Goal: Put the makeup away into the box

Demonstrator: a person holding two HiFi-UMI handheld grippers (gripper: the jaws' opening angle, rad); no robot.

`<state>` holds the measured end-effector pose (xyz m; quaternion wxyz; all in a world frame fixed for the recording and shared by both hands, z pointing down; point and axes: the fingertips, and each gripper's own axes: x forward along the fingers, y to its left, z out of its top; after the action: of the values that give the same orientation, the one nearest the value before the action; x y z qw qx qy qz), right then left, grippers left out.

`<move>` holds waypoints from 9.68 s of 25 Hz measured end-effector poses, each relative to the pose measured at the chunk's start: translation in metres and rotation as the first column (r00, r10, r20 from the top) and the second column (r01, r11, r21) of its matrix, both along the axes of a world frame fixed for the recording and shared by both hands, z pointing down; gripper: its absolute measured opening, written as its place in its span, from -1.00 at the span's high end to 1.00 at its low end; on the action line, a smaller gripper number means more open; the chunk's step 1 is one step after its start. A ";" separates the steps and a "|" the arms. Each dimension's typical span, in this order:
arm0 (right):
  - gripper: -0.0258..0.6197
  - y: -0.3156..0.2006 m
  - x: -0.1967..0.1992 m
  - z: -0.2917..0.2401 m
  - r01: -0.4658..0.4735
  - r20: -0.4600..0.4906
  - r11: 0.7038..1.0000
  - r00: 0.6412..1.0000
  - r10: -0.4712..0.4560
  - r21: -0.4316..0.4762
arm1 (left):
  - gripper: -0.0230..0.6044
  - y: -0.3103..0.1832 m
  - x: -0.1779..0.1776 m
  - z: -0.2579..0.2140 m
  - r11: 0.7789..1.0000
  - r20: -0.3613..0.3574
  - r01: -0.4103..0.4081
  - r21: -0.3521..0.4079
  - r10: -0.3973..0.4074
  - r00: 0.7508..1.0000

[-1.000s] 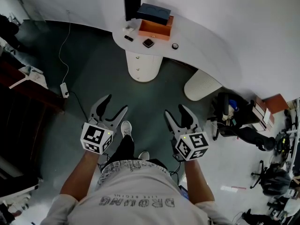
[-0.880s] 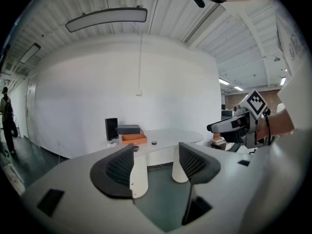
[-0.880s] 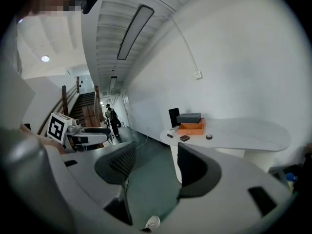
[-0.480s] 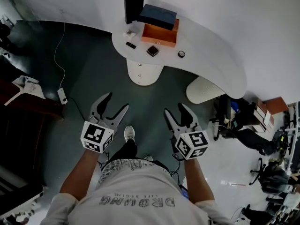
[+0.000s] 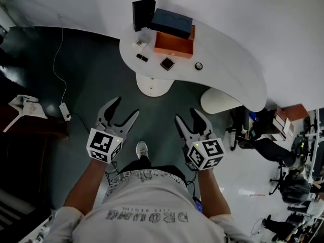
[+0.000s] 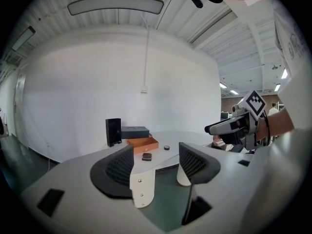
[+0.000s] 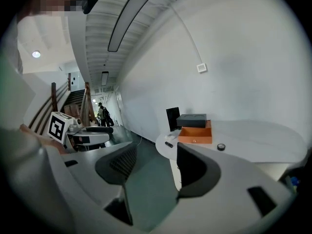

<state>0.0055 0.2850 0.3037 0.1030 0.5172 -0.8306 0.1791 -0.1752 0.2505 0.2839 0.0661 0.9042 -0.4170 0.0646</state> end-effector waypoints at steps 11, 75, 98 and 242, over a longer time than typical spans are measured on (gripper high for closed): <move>0.09 -0.048 -0.022 -0.004 -0.005 -0.012 1.000 1.000 0.005 0.001 | -0.02 -0.046 -0.020 -0.002 1.000 -0.016 -0.010 -0.001 0.010 1.000; 0.10 -0.370 0.131 0.055 0.151 0.067 0.982 0.987 -0.144 -0.115 | -0.02 -0.335 0.129 0.032 0.984 0.082 0.135 -0.115 -0.126 0.989; 0.09 -0.389 0.178 0.098 -0.146 -0.052 0.971 0.989 0.138 -0.190 | -0.02 -0.393 0.163 0.073 0.973 0.076 -0.152 -0.172 0.167 0.983; 0.22 -0.481 -0.034 0.251 0.172 -0.383 0.835 0.828 -0.410 -0.522 | -0.02 -0.464 -0.008 0.168 0.934 0.051 0.001 -0.356 0.018 0.999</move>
<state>-0.0284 -0.1961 0.5551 0.4535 0.3677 -0.7812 0.2208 -0.1832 -0.2131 0.4524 0.2171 0.8770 -0.3961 0.1636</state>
